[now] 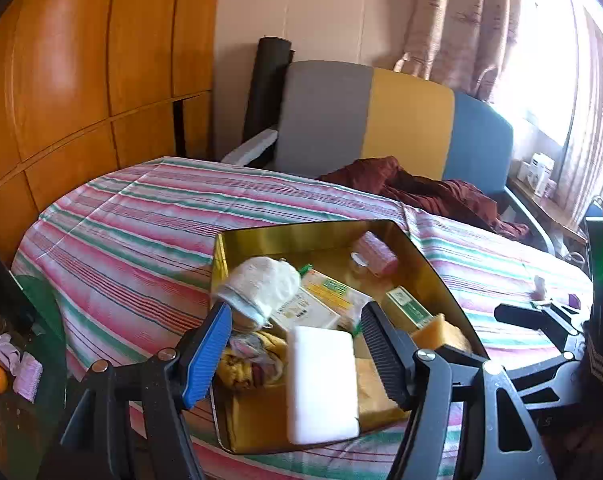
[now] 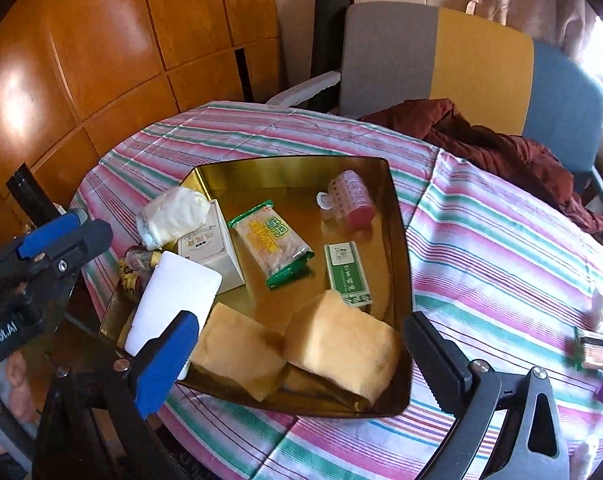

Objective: Organize objects
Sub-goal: 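Move both tools back toward the remaining items on the cloth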

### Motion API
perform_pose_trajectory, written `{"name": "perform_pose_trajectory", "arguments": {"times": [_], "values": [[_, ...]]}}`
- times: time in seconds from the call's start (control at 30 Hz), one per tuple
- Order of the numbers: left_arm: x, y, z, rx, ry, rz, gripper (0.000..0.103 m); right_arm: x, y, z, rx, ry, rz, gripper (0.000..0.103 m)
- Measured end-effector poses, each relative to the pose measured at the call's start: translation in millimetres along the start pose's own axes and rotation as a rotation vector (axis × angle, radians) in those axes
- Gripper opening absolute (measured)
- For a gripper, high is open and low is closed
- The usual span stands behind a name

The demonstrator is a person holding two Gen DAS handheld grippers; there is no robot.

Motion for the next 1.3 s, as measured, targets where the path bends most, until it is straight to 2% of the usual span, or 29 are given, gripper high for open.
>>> {"name": "perform_pose_trajectory", "arguments": {"times": [0.27, 0.6, 0.9, 1.13, 1.3], "values": [[15.2, 3.3, 3.4, -0.001, -0.033, 0.029, 0.068, 27.9, 14.9, 8.1, 0.021, -0.058, 0.047, 0.103], [43.6, -0.3, 6.2, -0.022, -0.094, 0.107, 0.068, 90.8, 17.9, 38.6, -0.027, -0.182, 0.131, 0.103], [85.2, -12.8, 6.4, -0.058, -0.176, 0.202, 0.068, 182.1, 31.6, 81.4, -0.089, -0.343, 0.269, 0.103], [123.3, -28.4, 8.8, -0.107, -0.252, 0.266, 0.068, 272.3, 58.0, 120.0, -0.133, -0.523, 0.401, 0.103], [154.5, -39.6, 14.8, -0.144, -0.322, 0.313, 0.068, 328.1, 67.9, 143.1, -0.176, -0.690, 0.443, 0.103]]}}
Point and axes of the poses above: each gripper's, at about its wrist camera, not at the fingertips, and y roughly against the way its jaws point, x to its right, z to its underside, the point moved 2 cm from there along -y, roughly the way its jaws point, and after that the axes turned 11 degrees about z, right-handed, at the moved point
